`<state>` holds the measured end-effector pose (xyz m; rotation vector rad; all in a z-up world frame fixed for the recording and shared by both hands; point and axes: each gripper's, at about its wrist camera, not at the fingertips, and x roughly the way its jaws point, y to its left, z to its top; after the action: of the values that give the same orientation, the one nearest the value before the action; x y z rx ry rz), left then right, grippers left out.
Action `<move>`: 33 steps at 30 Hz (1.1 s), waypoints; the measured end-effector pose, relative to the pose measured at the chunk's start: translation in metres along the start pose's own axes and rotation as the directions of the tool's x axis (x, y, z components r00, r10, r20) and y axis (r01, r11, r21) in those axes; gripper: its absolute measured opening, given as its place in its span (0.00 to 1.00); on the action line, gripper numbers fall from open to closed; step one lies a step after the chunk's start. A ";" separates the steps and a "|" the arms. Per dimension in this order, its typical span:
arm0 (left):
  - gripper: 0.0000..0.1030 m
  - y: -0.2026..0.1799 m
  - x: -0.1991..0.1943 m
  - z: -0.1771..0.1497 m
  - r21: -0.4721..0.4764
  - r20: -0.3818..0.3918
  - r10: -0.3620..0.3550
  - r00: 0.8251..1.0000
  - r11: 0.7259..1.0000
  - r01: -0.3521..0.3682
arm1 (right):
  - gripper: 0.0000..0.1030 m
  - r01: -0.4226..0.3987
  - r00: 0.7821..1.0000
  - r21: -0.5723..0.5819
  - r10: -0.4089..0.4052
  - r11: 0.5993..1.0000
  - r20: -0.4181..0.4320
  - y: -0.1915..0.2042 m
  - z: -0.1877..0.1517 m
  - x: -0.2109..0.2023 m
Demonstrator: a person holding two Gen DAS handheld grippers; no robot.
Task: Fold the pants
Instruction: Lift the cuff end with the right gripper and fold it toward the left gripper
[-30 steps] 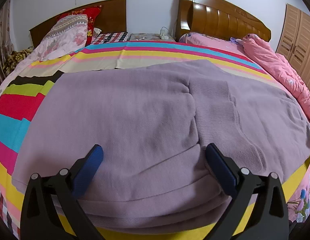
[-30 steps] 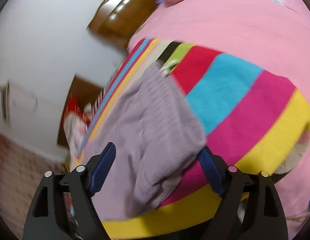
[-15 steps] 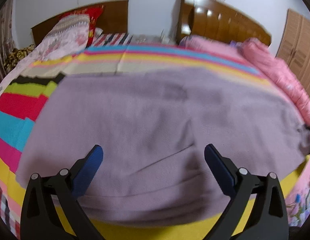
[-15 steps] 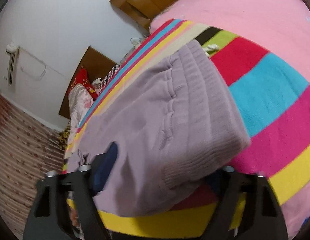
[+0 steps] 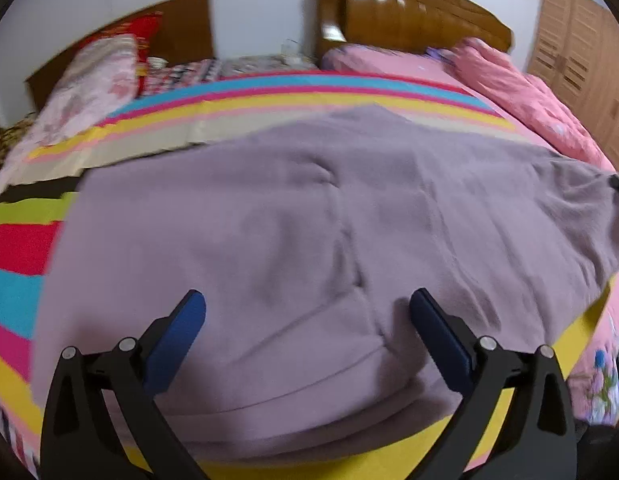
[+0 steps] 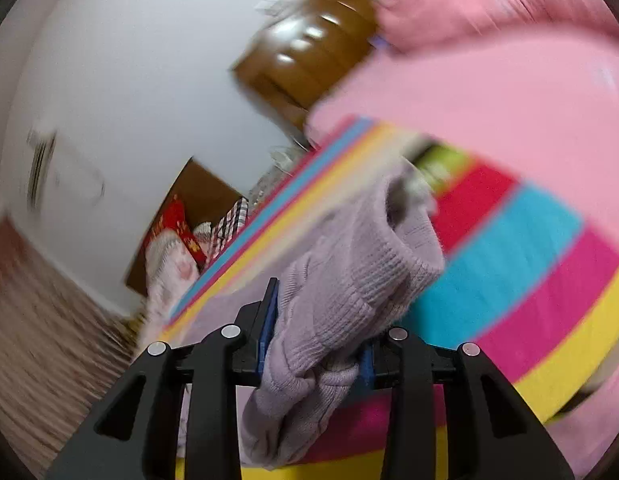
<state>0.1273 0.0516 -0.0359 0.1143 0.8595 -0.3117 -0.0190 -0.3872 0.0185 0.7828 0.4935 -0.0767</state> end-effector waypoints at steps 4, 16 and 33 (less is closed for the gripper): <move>0.98 0.037 -0.048 0.011 -0.143 0.153 -0.074 0.985 0.985 0.096 | 0.35 0.043 0.997 -0.404 -0.014 0.914 0.074 0.113 -0.015 0.000; 0.98 0.107 -0.040 0.013 -0.448 0.186 -0.565 0.804 0.679 0.582 | 0.35 0.008 0.997 -0.988 -0.078 0.152 -0.004 0.235 -0.265 0.082; 0.34 -0.018 0.065 0.064 -0.430 -0.258 -0.694 0.672 0.706 0.563 | 0.44 0.006 1.000 -0.986 0.023 0.167 0.010 0.237 -0.248 0.053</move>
<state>0.2078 0.0058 -0.0437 -0.4647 1.3484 -0.8332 -0.0129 -0.0408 0.0008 -0.5900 0.3958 0.2583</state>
